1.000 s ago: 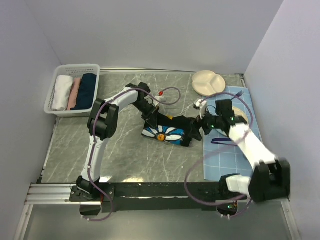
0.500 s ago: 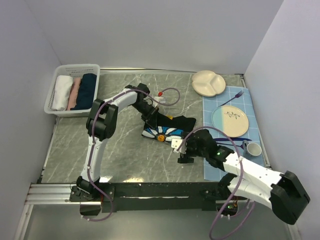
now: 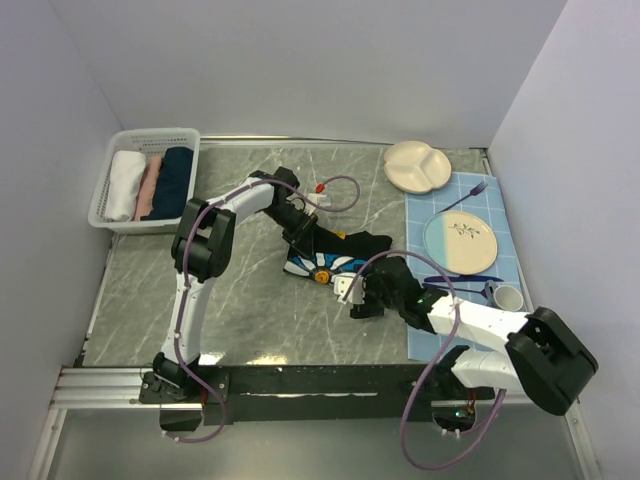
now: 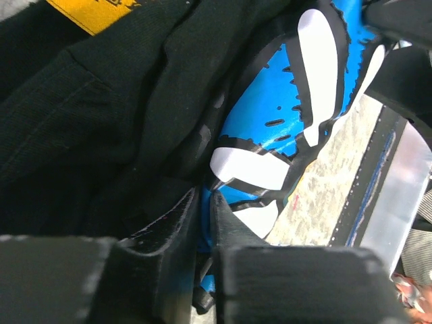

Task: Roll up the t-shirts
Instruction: Roll the T-shirt to the center of the board.

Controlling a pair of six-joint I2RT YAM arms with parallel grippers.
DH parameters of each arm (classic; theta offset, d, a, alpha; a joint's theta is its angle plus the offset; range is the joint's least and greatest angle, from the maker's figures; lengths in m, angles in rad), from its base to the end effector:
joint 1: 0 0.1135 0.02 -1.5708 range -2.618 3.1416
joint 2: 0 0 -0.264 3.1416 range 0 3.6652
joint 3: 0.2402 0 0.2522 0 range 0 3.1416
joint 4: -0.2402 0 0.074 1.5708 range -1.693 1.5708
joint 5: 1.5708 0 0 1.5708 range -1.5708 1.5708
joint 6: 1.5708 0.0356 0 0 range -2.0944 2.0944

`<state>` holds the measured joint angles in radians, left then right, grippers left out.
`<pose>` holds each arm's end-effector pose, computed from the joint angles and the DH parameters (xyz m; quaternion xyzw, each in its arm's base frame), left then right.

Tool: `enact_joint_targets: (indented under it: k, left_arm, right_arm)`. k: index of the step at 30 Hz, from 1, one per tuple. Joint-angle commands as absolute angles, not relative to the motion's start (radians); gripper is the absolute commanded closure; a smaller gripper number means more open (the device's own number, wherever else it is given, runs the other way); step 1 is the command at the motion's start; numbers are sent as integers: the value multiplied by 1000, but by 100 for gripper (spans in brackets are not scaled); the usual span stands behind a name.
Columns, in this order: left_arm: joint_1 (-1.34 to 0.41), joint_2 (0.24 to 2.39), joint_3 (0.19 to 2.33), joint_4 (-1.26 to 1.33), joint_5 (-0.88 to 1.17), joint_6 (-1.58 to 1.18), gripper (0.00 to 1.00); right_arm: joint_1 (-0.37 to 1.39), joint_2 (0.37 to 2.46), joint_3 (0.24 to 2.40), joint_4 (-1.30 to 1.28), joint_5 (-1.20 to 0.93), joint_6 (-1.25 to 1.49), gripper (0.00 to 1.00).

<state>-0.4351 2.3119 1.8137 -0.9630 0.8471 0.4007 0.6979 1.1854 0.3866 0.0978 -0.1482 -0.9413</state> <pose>0.3993 -0.2150 0.1469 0.3900 0.8228 -0.4112 0.0429 0.1637 0.1442 0.1540 -0.6823 0.5945 0.0156 0.4252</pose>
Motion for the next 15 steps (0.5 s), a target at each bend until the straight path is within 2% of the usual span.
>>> enact_joint_targets:
  k: [1, 2, 4, 5, 6, 9, 10, 12, 15]
  left_arm:
    - [-419, 2229, 1760, -881, 744, 394, 74]
    - [-411, 2165, 1718, -817, 744, 371, 71]
    - [-384, 2091, 1681, -764, 781, 310, 66]
    - [-374, 2006, 1634, -693, 787, 286, 63]
    - [-365, 1956, 1605, -649, 787, 255, 59]
    - [-357, 1765, 1467, -566, 746, 307, 48]
    - [-365, 1681, 1386, -561, 738, 375, 38]
    - [-393, 1610, 1300, -555, 662, 521, 38]
    - [-474, 1447, 1044, -407, 502, 648, 36]
  right_arm:
    - [692, 1232, 403, 135, -146, -973, 32]
    - [680, 1239, 416, 132, -164, -971, 44]
    - [664, 1258, 437, 94, -196, -971, 58]
    - [654, 1261, 455, 80, -221, -968, 73]
    - [652, 1259, 460, 69, -232, -965, 77]
    - [637, 1256, 479, 37, -273, -944, 79]
    - [631, 1259, 495, 26, -287, -933, 78]
    - [615, 1269, 511, 6, -327, -914, 76]
    - [586, 1305, 548, -50, -385, -873, 76]
